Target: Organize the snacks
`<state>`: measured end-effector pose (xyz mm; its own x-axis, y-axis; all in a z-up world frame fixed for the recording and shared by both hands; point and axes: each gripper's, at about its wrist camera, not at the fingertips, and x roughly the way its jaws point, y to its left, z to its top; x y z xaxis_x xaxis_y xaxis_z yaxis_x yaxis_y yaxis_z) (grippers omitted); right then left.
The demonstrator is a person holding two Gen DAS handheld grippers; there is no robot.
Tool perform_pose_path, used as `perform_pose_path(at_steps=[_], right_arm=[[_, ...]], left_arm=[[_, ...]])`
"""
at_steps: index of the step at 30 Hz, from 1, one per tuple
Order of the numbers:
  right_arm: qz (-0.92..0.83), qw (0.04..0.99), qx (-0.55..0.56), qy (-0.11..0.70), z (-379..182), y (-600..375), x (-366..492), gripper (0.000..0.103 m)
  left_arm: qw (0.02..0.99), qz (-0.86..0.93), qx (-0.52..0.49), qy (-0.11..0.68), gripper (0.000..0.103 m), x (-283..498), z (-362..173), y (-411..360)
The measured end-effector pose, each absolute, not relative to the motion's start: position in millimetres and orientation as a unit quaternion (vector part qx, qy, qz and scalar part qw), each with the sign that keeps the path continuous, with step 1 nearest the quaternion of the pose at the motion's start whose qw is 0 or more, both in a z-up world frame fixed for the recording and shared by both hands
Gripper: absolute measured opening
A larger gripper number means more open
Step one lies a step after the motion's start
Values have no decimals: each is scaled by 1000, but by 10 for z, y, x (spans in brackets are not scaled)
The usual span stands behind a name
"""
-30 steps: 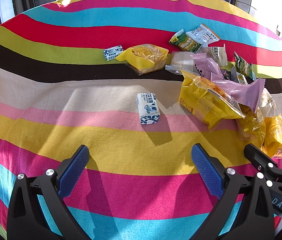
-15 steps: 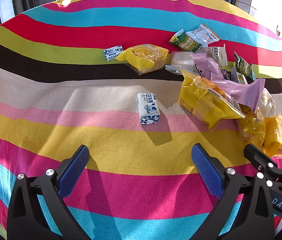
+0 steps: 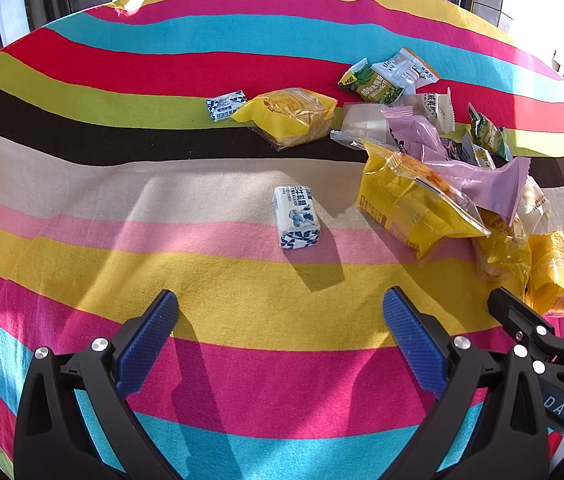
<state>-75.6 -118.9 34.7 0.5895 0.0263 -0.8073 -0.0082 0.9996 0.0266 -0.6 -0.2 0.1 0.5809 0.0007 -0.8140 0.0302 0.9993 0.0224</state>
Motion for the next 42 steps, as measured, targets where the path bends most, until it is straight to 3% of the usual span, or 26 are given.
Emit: perform_pose_path(at_steps=[42], right_arm=[[9, 892, 10, 453, 346, -1193, -762, 87]], left_arm=[[889, -8, 17, 458, 102, -4, 1, -1]])
